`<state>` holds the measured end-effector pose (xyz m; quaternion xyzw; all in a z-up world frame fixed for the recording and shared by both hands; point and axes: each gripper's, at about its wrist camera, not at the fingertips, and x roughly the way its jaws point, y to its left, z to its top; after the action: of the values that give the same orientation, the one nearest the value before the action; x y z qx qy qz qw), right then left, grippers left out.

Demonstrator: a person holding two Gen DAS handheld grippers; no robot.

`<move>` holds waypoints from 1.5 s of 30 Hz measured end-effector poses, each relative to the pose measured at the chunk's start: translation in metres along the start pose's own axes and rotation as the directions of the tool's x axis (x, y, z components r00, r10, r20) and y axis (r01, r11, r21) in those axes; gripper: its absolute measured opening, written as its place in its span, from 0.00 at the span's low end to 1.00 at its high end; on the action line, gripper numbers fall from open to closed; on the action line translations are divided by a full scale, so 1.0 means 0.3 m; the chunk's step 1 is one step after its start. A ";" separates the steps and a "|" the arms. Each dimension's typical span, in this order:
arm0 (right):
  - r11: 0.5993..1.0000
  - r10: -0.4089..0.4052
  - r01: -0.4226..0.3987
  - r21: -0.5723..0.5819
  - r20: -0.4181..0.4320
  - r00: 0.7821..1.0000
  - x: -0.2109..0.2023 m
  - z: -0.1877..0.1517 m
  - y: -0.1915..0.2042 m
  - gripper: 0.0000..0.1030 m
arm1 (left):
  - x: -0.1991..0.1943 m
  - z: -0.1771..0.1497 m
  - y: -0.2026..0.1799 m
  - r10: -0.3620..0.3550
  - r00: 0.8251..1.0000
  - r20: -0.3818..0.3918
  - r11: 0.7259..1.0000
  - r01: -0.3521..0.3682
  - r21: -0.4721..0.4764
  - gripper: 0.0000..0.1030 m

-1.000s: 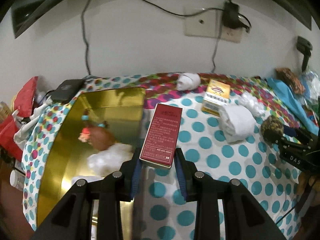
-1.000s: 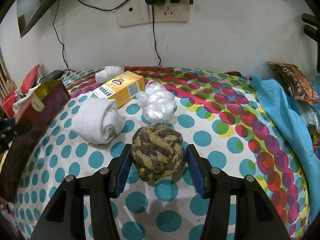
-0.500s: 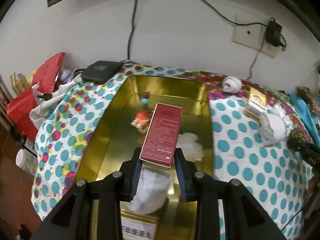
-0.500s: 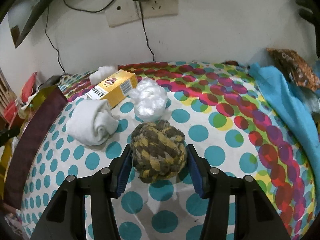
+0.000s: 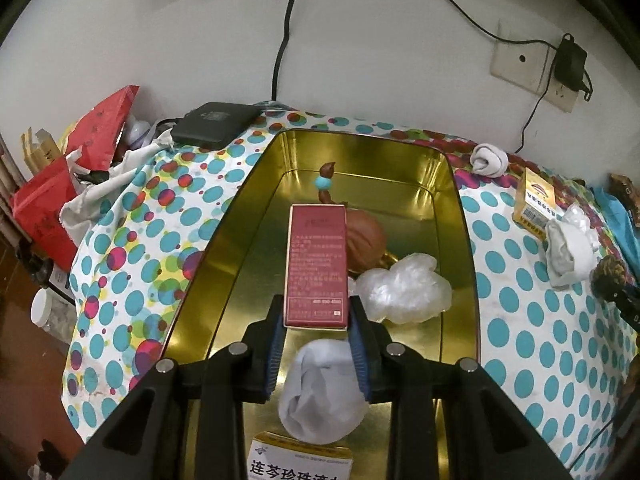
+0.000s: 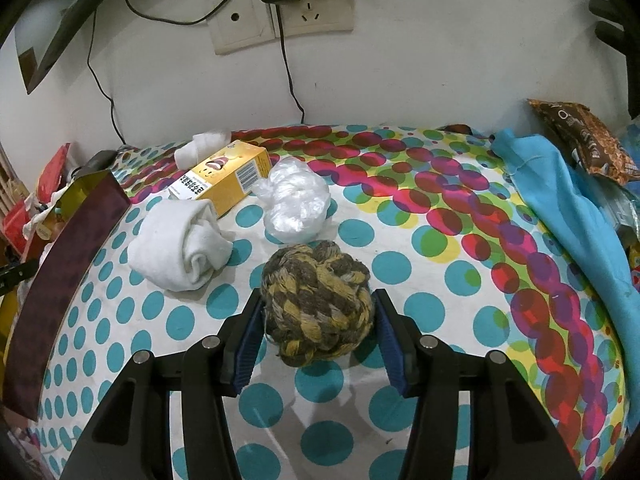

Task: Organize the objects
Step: 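Carry the red box into the gold tray and release it with left tool, then carry the braided rope ball over the gold tray and open the right tool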

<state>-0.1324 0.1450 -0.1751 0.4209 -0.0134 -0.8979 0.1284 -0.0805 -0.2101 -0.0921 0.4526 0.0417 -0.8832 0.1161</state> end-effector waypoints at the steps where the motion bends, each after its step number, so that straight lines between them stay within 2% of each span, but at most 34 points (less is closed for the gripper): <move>1: 1.000 -0.002 0.002 -0.001 0.000 1.000 0.000 0.000 0.001 0.48 | 0.000 -0.001 0.004 -0.001 1.000 0.001 1.000 0.001 -0.004 0.31; 4: 1.000 -0.009 0.009 -0.008 0.000 1.000 0.000 0.000 0.005 0.48 | -0.004 0.000 0.017 -0.002 1.000 0.006 1.000 0.003 -0.027 0.45; 5: 1.000 -0.011 0.011 -0.010 0.000 1.000 0.000 0.000 0.006 0.48 | -0.007 0.000 0.022 -0.003 1.000 0.006 0.999 0.003 -0.035 0.46; 13: 1.000 -0.016 0.016 -0.012 0.001 1.000 -0.003 0.001 0.010 0.48 | -0.021 -0.018 0.039 -0.014 1.000 0.001 0.998 0.014 -0.061 0.46; 17: 1.000 -0.023 0.023 -0.016 0.001 1.000 -0.004 0.004 0.014 0.48 | -0.058 -0.036 0.041 0.004 0.999 0.044 0.997 -0.001 -0.075 0.46; 22: 1.000 -0.023 0.023 -0.017 0.001 1.000 -0.004 0.006 0.014 0.48 | -0.111 -0.054 0.033 -0.010 0.994 0.111 0.997 0.019 -0.080 0.46; 27: 1.000 -0.021 0.022 -0.021 0.008 1.000 -0.008 0.007 0.014 0.48 | -0.137 -0.061 -0.001 -0.026 0.991 0.135 0.999 0.030 -0.028 0.46; 32: 0.999 -0.017 0.020 -0.045 0.056 0.998 -0.035 0.005 0.031 0.48 | -0.147 -0.066 -0.031 -0.028 0.989 0.145 0.999 0.024 0.026 0.46; 38: 0.997 0.010 -0.005 -0.077 0.068 0.998 -0.051 0.012 0.106 0.48 | -0.183 -0.077 -0.045 -0.049 0.987 0.152 0.997 0.039 0.063 0.46; 45: 0.977 0.119 -0.099 -0.190 0.096 0.988 -0.103 0.073 0.332 0.48 | -0.241 -0.100 -0.035 -0.042 0.983 0.178 0.997 0.030 0.072 0.46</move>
<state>-0.1081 0.0545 -0.1245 0.3571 0.0400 -0.9081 0.2149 -0.0186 -0.1823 -0.0517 0.3741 0.0086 -0.9232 0.0876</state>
